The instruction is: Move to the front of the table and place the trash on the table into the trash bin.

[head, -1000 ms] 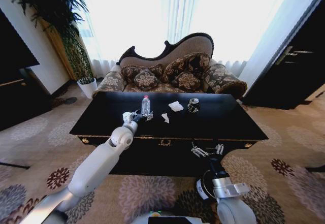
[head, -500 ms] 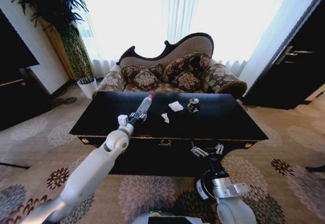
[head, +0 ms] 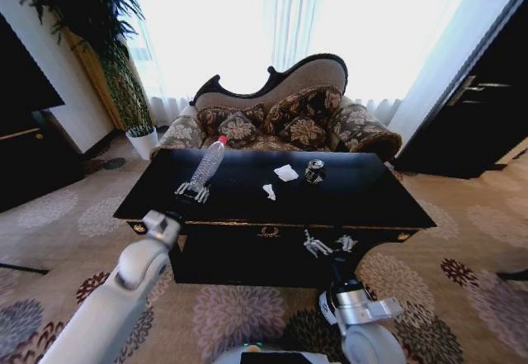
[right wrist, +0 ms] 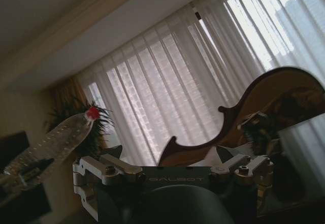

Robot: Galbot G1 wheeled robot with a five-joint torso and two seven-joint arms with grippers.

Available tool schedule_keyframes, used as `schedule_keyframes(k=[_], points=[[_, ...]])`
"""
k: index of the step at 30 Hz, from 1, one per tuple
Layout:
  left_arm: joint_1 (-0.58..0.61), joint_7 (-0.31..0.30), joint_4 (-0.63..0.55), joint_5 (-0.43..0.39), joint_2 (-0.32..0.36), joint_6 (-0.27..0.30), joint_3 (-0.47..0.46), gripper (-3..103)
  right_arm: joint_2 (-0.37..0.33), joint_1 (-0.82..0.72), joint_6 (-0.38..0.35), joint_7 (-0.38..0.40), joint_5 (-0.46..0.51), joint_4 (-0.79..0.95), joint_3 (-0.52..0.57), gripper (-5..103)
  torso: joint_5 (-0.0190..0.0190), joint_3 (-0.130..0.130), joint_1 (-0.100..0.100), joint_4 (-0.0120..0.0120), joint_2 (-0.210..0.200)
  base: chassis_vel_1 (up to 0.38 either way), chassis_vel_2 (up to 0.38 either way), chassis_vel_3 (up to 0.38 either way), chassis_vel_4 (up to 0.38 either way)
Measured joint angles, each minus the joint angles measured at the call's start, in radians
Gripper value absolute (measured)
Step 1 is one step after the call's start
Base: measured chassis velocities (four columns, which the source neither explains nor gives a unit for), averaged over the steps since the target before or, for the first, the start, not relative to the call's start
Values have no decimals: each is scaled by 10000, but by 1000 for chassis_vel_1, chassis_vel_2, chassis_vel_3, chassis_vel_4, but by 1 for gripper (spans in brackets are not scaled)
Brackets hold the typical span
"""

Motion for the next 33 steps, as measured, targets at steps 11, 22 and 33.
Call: schedule_keyframes(k=[11,22,33], points=[[799,1973,-764,1883,162,-1671,322,37,-84,-113,-304,-250,3416,637,-676,100,-1,0,1,-2,0,0,0,0,0],[636,2423,-906,2198,557,-1532,1255,37,-252,181,-624,-142,4653,847,-920,100,0,2,1,-1,-1,0,0,0,0],[-53,2472,-666,1435,1251,-1120,2482,36,-238,440,-667,-103,4205,590,-1128,100,-1,2,2,0,-2,0,0,0,0]])
